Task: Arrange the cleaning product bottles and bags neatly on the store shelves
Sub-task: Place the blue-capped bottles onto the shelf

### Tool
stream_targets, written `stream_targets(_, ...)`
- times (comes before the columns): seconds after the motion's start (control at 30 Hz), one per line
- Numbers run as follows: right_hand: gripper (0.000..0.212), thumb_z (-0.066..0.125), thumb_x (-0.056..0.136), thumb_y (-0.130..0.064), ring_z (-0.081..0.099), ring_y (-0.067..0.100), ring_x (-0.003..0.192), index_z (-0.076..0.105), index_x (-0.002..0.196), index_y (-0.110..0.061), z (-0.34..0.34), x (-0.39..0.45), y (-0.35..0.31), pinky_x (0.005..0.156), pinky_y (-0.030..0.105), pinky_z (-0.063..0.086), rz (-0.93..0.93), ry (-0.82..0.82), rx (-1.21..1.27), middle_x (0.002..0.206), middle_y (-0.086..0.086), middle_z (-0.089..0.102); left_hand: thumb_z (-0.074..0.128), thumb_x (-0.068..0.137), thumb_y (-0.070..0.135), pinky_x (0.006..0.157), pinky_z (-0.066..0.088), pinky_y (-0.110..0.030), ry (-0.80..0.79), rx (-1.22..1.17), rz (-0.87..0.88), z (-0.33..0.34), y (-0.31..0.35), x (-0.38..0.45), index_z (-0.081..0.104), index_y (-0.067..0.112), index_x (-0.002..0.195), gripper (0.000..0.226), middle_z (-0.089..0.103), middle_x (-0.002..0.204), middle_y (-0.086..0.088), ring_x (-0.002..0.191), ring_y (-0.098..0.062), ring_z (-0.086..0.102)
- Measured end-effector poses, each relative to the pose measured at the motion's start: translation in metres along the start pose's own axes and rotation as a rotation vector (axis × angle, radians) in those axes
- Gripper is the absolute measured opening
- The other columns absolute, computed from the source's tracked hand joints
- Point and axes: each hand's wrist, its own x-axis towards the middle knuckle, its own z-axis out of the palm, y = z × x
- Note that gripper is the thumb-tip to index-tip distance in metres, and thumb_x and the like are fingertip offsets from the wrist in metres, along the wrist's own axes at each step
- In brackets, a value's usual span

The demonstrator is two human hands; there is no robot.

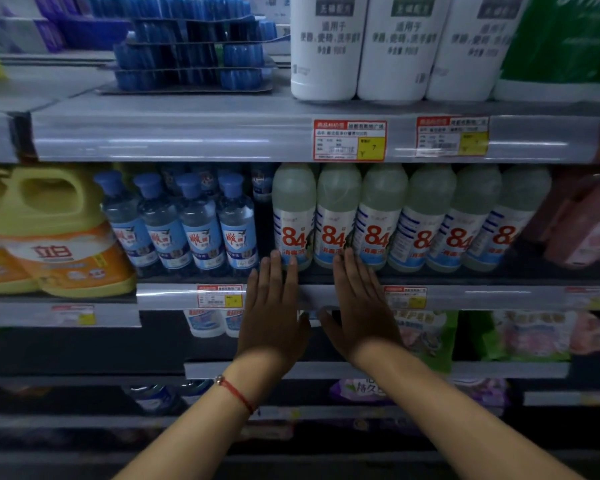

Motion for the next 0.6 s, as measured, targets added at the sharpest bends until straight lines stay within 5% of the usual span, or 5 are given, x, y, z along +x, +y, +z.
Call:
stream_targets(0.13,0.088,0.053,0.100,-0.043,-0.020,0.015,0.153,-0.009,0.160,-0.023,-0.024,-0.009,-0.007,0.126,0.033,-0.005,-0.012,-0.135,0.050,0.167,-0.002,-0.022,0.051,0.084,0.045,0.120,0.015,-0.046,0.041,0.055,0.058,-0.010,-0.011,-0.018,0.032,0.009,0.155,0.082,0.025,0.162,-0.018,0.149,-0.035,0.024)
stream_targets(0.33,0.081,0.048,0.102,-0.047,-0.020,0.012,0.153,-0.010,0.159,-0.036,-0.046,-0.007,-0.040,0.124,0.028,-0.006,-0.092,-0.380,0.088,0.165,-0.011,-0.024,0.062,0.084,0.038,0.119,0.028,-0.052,0.077,0.173,-0.046,-0.038,-0.055,-0.052,0.040,0.008,0.153,0.078,0.032,0.161,-0.021,0.147,-0.041,0.032)
stream_targets(0.6,0.076,0.047,0.103,-0.047,-0.016,0.016,0.154,-0.005,0.158,-0.045,-0.005,0.016,-0.104,0.125,0.032,0.000,-0.102,-0.376,0.164,0.166,-0.010,-0.024,0.055,0.085,0.044,0.122,0.018,-0.050,0.012,0.238,-0.053,-0.044,-0.126,-0.054,0.033,0.011,0.156,0.081,0.022,0.164,-0.022,0.149,-0.042,0.024)
